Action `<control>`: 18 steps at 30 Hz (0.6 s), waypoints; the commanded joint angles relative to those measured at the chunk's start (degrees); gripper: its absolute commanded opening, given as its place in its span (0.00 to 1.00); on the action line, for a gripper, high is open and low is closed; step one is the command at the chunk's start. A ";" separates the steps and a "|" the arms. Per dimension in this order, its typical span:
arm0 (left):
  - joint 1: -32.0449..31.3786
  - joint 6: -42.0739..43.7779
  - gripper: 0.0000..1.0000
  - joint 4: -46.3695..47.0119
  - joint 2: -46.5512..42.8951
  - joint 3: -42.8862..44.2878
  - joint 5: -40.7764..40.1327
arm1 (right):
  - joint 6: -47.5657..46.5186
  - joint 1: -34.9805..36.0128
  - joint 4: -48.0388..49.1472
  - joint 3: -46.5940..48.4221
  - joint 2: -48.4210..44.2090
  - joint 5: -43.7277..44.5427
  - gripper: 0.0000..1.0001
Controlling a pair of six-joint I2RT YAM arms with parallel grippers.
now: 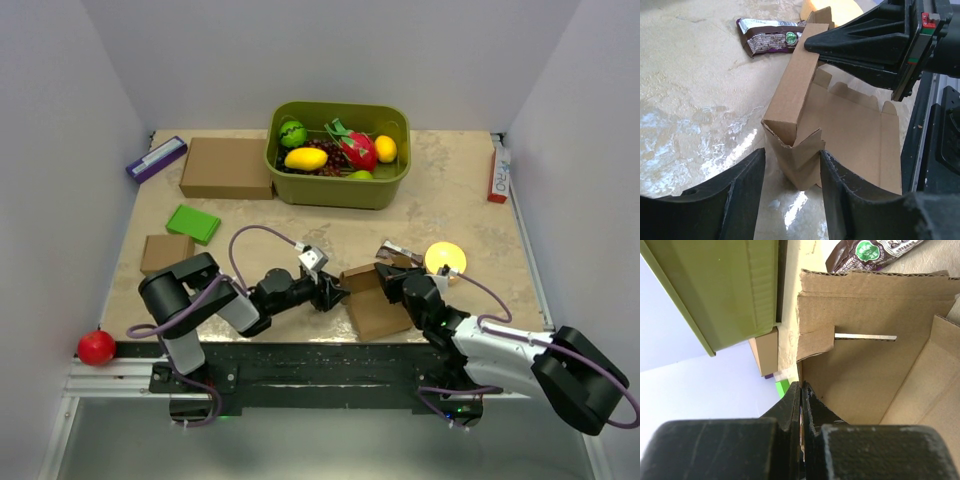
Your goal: Fold the paper box
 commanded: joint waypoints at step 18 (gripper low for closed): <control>-8.20 -1.07 0.33 -19.88 0.39 11.61 -21.29 | -1.56 0.35 -2.73 -0.81 2.60 -0.24 0.00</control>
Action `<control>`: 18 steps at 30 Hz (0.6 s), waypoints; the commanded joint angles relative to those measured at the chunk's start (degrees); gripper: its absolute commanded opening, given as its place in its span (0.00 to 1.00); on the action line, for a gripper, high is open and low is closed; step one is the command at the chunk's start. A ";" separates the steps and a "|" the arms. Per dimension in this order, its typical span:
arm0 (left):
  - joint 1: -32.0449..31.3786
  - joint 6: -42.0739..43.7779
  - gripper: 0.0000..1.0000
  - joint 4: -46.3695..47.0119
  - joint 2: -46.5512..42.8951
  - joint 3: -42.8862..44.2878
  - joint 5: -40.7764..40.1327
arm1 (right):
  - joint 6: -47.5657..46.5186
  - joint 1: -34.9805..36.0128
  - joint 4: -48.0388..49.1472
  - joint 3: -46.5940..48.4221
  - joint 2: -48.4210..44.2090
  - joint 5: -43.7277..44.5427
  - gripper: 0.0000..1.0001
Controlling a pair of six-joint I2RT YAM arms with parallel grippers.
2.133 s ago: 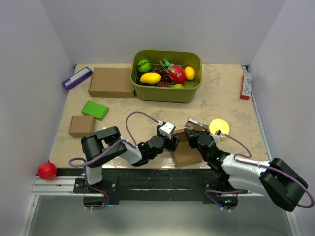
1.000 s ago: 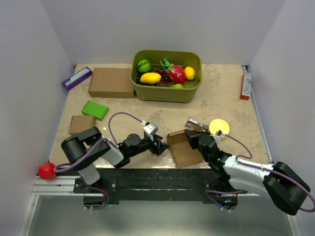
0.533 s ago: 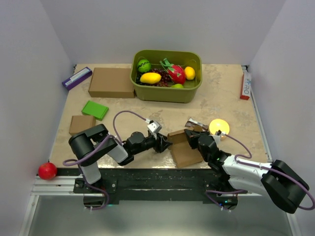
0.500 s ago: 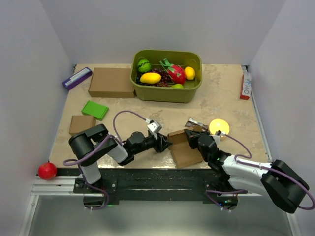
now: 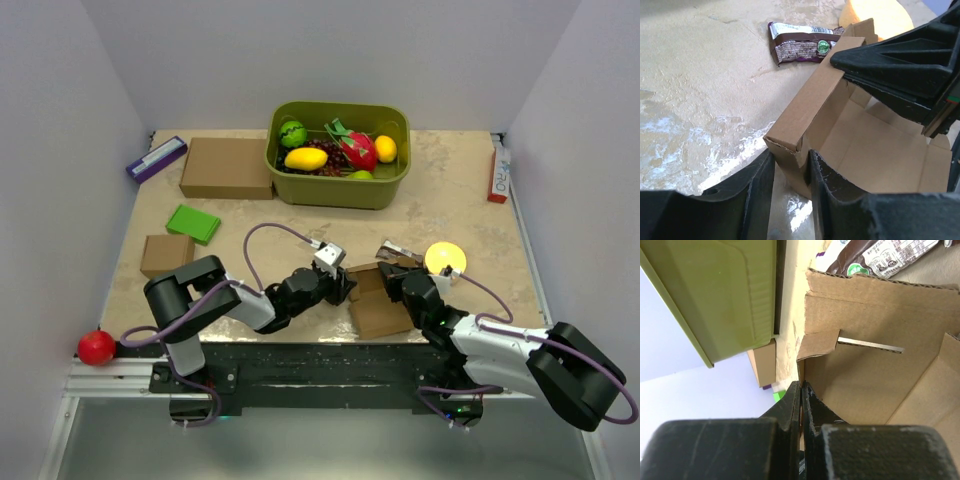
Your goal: Fold the paper box
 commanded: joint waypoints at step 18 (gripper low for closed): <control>-4.85 -3.64 0.30 -13.86 -1.56 5.11 -7.53 | -2.57 0.90 -7.43 0.07 -3.43 -1.08 0.00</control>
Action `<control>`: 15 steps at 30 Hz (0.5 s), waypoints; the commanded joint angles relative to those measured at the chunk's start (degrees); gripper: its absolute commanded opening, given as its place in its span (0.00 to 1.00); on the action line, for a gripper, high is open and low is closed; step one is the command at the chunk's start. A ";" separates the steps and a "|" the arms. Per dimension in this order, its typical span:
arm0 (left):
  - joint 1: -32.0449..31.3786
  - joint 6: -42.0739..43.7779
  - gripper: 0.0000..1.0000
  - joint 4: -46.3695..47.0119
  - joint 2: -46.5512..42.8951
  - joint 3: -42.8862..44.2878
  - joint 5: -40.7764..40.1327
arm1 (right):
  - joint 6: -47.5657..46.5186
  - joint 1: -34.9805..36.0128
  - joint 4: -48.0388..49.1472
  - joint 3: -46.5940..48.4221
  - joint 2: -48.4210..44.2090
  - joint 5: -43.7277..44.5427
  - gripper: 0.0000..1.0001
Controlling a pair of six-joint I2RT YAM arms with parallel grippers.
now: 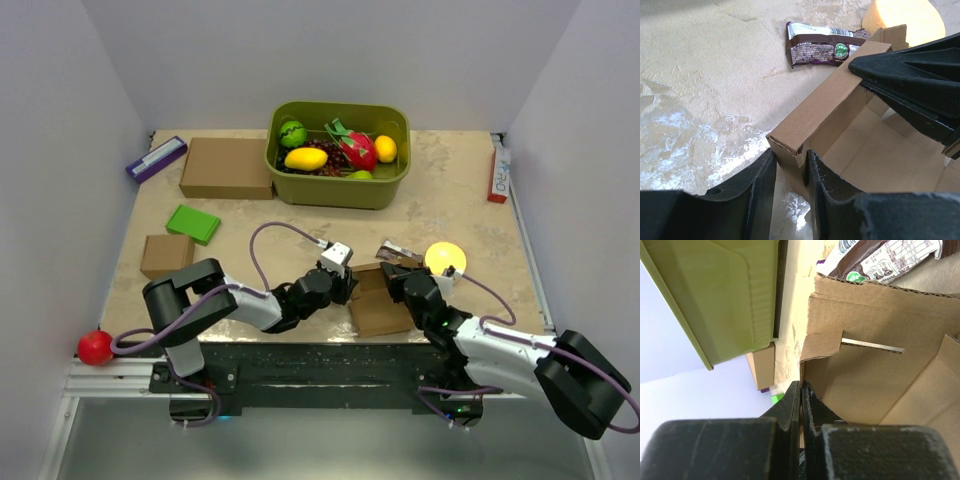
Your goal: Fold the paper box
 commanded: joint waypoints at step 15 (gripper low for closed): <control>-0.78 -4.95 0.45 -1.53 -0.84 -1.06 6.39 | -1.63 0.96 -4.63 -0.19 -1.05 -2.39 0.00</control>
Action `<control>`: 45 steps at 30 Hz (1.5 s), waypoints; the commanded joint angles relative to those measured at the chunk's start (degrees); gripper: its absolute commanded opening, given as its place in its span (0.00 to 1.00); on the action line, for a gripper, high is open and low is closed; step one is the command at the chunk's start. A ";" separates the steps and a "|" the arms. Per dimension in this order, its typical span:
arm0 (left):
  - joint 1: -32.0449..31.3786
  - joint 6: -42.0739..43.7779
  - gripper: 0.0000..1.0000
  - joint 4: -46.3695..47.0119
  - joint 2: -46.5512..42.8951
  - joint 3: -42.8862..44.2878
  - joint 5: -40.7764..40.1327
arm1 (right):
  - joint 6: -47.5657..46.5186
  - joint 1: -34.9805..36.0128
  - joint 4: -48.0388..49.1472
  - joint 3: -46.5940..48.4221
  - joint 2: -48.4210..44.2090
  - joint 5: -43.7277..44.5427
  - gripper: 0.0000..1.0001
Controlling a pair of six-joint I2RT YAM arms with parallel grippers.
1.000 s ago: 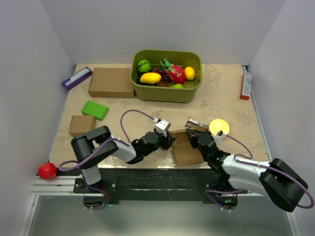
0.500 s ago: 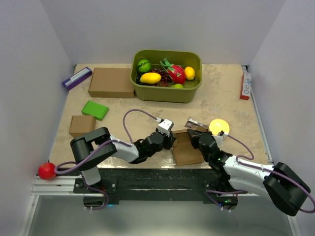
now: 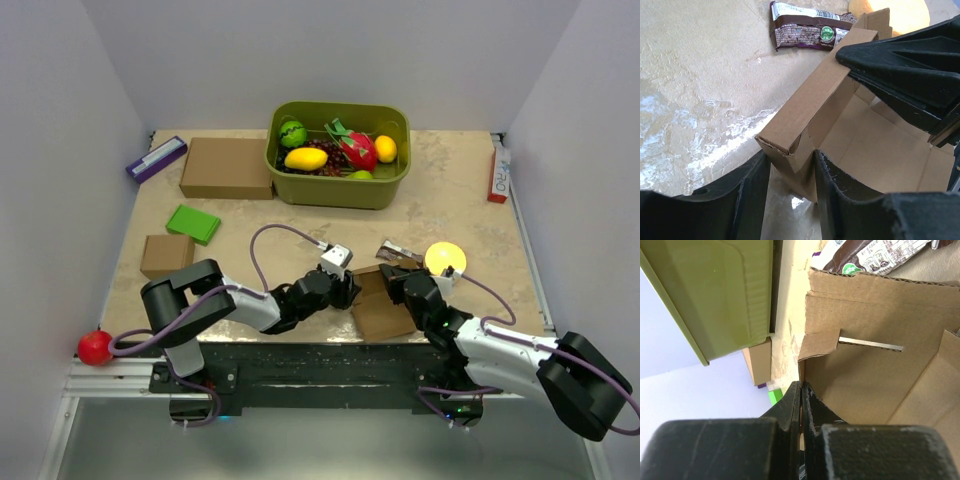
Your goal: Fold the paper box
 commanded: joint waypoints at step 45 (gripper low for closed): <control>1.66 6.17 0.23 -2.08 -0.78 -0.29 1.31 | -28.10 0.85 -14.94 -2.65 -16.01 -11.49 0.22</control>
